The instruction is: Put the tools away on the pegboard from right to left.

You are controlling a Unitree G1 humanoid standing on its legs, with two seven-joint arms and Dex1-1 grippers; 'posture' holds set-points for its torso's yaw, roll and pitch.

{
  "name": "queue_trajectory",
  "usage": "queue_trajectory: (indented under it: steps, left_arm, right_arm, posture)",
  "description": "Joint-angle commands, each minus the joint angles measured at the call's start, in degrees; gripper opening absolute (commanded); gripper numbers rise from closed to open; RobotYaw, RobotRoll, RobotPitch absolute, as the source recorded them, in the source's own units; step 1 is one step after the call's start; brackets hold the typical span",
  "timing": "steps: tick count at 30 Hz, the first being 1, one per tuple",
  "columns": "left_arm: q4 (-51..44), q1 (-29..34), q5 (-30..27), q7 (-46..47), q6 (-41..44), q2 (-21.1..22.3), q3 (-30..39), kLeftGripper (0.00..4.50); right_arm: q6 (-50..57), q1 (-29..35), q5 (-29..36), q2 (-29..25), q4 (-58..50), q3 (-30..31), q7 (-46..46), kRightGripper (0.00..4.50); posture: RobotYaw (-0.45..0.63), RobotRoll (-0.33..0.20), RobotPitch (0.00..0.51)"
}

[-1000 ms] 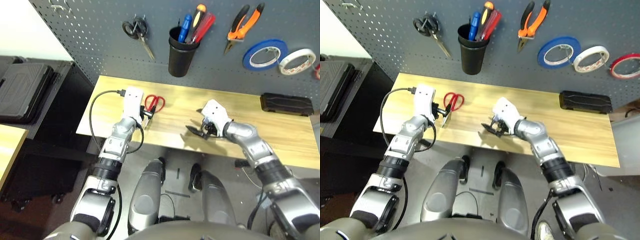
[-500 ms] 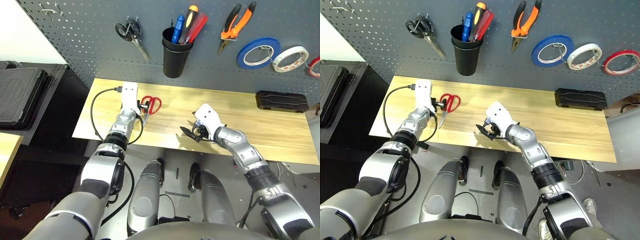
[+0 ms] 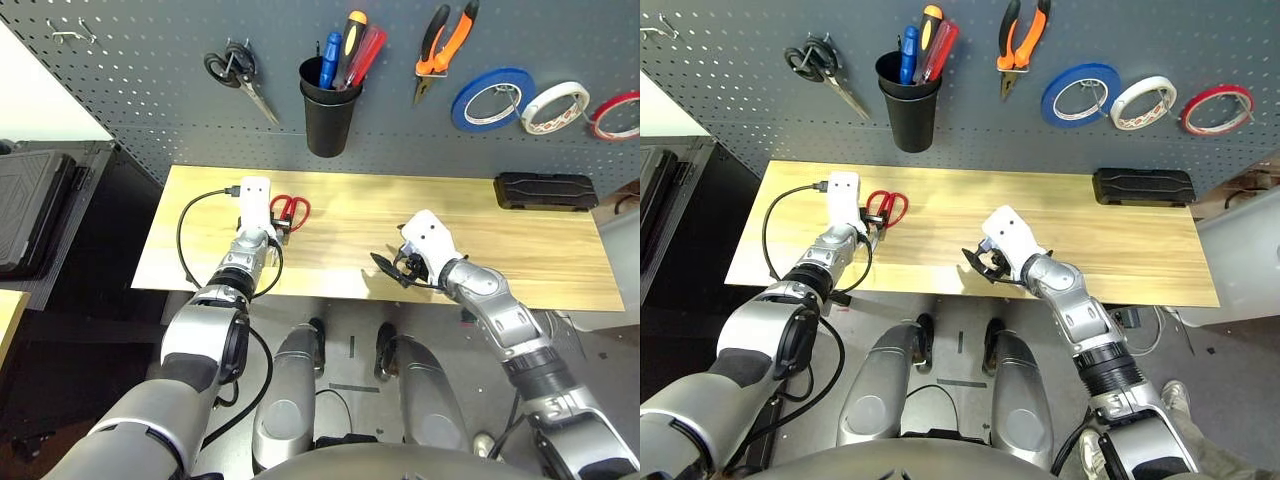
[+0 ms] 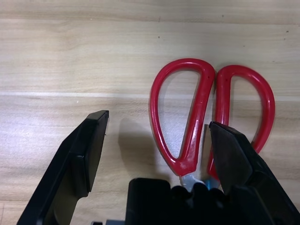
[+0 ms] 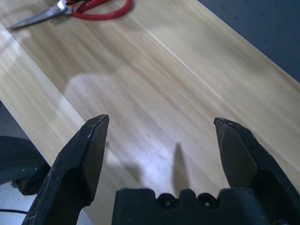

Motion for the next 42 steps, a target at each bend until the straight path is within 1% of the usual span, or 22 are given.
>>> queue_trajectory:
  steps: [1,6,12,18,24,32,37,38,39,42]
  left_arm:
    - [0.9,0.8,0.6,0.1,-0.4,0.0,0.3,4.48]
    - [-0.4,0.8,-1.3,1.1,-1.7,-0.2,2.5,4.48]
    - [-0.7,0.6,-1.0,2.9,-1.9,0.7,3.5,4.48]
    - [0.5,0.8,1.0,4.4,-1.2,1.2,2.1,4.48]
    - [1.5,1.2,2.1,3.9,-0.3,0.3,1.0,4.48]
    - [1.9,2.1,3.8,3.1,1.7,-0.7,-0.9,4.48]
    - [1.6,3.8,4.7,2.4,3.6,-1.9,-2.1,4.48]
    - [1.4,4.2,4.7,2.2,4.1,-2.2,-2.2,4.12]
    - [1.3,4.5,4.6,2.0,4.5,-2.4,-2.3,3.94]
    - [0.5,5.8,4.8,1.3,5.4,-3.4,-3.1,2.88]
  right_arm:
    - [-0.2,1.2,-0.1,-0.9,-0.7,-0.4,0.3,4.50]
    - [-1.0,1.0,-0.2,-1.3,-0.2,-0.2,0.7,4.50]
    - [-1.5,1.3,-0.3,-1.6,-0.3,0.2,1.0,4.50]
    - [-1.2,0.9,-0.4,-1.6,-1.3,0.1,0.6,4.50]
    - [-0.3,0.9,-0.3,-2.2,-3.5,-0.7,0.0,4.50]
    - [1.5,-0.9,-0.1,-2.4,-5.7,-1.6,-0.5,4.50]
    - [1.1,-1.9,0.9,-3.9,-6.2,-1.4,2.3,4.50]
    - [0.9,-2.1,1.3,-4.5,-6.1,-1.5,3.5,4.50]
    - [0.7,-2.3,1.6,-4.9,-6.0,-1.5,4.2,4.50]
    - [0.1,-2.5,3.5,-7.3,-6.2,-1.3,9.2,4.50]
  posture:
    - [0.12,0.000,0.266]
    - [0.13,0.000,0.273]
    - [0.13,0.000,0.277]
    - [0.12,0.000,0.270]
    - [0.10,0.000,0.264]
    - [0.10,0.000,0.264]
    - [0.11,0.000,0.265]
    - [0.12,0.000,0.265]
    - [0.12,0.000,0.265]
    - [0.13,0.000,0.266]
